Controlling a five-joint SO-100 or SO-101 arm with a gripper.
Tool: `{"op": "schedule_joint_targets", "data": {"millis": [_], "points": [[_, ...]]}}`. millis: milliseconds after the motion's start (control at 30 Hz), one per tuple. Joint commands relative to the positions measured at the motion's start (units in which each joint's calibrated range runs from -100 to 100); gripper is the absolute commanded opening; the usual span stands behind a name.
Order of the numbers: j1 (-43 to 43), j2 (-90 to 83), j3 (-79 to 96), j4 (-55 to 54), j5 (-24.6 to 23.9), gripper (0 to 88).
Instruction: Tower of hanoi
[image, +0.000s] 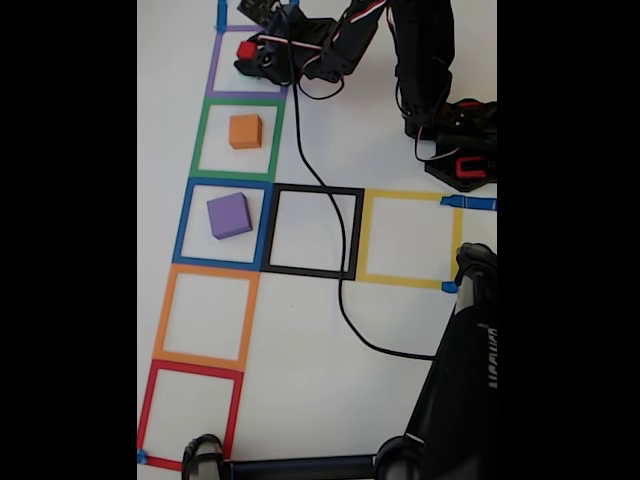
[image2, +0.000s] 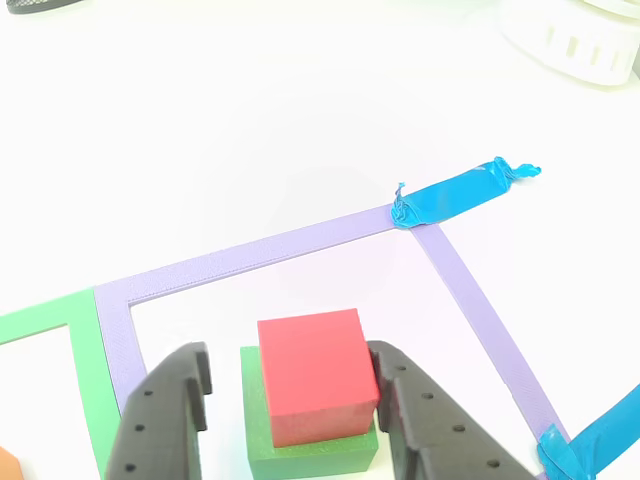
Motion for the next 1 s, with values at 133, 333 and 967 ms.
{"op": "schedule_joint_targets", "data": {"millis": [133,333,967], "points": [[0.1,-4.4,-1.7,0.0,0.4,18.8],[-0.1,-23.0,-1.2,21.3,0.4,16.2],[-17.7,-55.5,-52.6,119.6,0.4,1.1]]}}
